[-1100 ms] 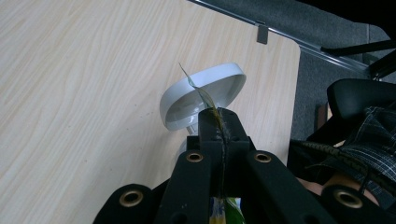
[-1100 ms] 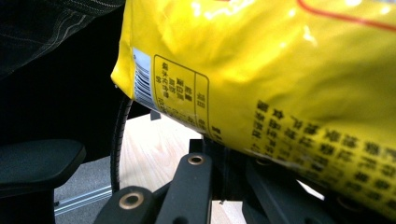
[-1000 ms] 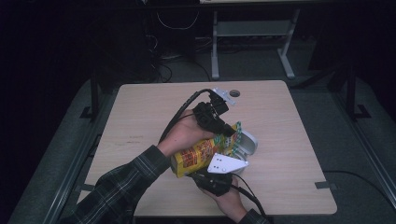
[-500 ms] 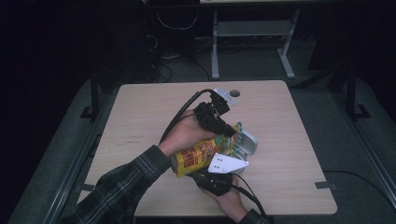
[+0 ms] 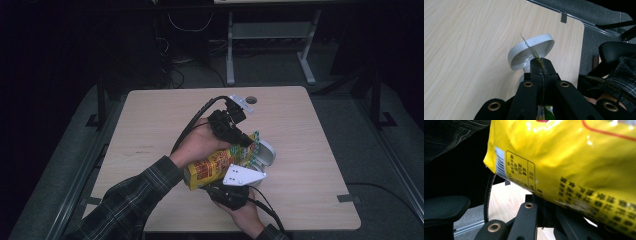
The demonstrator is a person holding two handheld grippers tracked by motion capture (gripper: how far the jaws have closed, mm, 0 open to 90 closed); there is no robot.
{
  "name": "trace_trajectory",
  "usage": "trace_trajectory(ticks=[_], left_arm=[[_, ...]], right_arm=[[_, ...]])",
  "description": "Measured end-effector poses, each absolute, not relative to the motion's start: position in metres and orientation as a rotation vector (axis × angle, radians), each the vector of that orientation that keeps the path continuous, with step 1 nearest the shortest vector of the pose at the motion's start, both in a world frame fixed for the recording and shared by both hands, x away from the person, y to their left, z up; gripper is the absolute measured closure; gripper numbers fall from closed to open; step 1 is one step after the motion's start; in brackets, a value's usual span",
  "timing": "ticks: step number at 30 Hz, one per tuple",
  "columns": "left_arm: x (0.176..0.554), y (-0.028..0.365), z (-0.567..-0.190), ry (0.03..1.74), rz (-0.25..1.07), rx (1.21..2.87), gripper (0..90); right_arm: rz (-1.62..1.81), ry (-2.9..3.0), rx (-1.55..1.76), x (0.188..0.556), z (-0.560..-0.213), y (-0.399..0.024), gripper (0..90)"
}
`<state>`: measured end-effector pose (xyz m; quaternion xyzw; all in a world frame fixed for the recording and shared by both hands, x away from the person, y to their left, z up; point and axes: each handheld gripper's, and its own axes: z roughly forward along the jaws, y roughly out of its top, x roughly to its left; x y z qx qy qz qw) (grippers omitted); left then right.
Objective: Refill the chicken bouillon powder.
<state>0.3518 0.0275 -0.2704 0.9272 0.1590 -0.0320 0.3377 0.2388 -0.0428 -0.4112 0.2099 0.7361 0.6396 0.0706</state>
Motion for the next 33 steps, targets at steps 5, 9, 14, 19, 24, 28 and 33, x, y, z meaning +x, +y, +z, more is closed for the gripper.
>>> trace_trajectory(ticks=[5,9,14,19,24,28,33], left_arm=[[0.3511,0.0273,-0.2703,0.413,-0.082,2.415,90.0],[0.3511,0.0277,-0.2707,0.416,-0.085,2.409,90.0],[0.3517,0.0275,-0.2709,0.415,-0.084,2.411,90.0],[0.3507,0.0275,-0.2703,0.414,-0.083,2.411,90.0],[0.3504,0.0275,-0.2704,0.412,-0.082,2.414,90.0],[0.3504,0.0275,-0.2707,0.413,-0.083,2.416,90.0],[0.3501,0.0274,-0.2715,0.415,-0.08,2.413,90.0]], right_arm=[[1.924,2.214,0.632,0.2385,-0.4111,-0.0427,90.0],[1.921,2.215,0.63,0.2382,-0.4113,-0.0427,90.0],[1.924,2.212,0.631,0.2386,-0.4112,-0.043,90.0],[1.925,2.213,0.631,0.238,-0.4108,-0.043,90.0],[1.927,2.212,0.629,0.2374,-0.4105,-0.0428,90.0],[1.927,2.214,0.629,0.2375,-0.4108,-0.0427,90.0],[1.926,2.215,0.629,0.2374,-0.4108,-0.0427,90.0]])
